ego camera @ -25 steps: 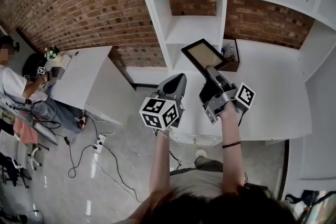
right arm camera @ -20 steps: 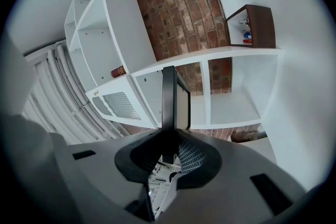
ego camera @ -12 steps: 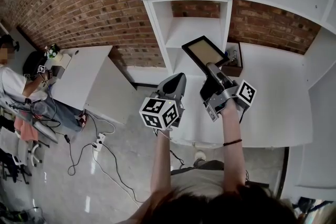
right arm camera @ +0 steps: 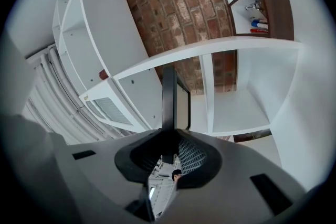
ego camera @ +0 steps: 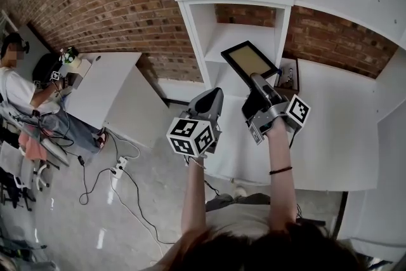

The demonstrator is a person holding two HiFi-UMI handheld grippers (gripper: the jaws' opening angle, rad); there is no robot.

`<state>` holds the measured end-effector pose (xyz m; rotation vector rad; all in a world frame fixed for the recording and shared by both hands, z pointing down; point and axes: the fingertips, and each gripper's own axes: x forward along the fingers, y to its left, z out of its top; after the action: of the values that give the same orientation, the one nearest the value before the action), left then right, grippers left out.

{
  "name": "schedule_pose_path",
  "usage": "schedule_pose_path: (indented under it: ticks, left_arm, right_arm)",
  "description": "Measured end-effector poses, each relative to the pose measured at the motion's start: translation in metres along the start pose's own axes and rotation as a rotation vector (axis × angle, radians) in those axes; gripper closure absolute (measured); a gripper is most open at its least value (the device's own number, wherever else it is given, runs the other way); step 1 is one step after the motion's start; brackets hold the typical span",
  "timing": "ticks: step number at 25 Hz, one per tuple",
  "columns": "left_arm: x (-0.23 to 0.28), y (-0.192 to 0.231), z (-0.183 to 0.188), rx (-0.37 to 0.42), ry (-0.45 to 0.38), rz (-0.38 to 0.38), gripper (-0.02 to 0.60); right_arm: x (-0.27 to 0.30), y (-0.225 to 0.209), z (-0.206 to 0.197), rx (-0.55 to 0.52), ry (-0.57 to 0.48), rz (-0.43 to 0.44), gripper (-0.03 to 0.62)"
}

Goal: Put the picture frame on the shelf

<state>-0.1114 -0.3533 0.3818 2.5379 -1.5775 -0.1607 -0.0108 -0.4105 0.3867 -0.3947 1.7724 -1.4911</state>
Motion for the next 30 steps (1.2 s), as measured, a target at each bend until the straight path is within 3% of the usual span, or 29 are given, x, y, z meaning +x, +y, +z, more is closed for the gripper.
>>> schedule_pose_path:
  ticks: [12,30]
  left_arm:
    - [0.004,0.020,-0.005,-0.016,0.013,0.038,0.571]
    - [0.042,0.058,0.005,-0.007,0.042,-0.041,0.571]
  right_arm:
    - [0.016,-0.010,0.000,-0.007,0.024,-0.007,0.523]
    - [0.055,-0.030,0.019,-0.025,-0.076,-0.029,0.523]
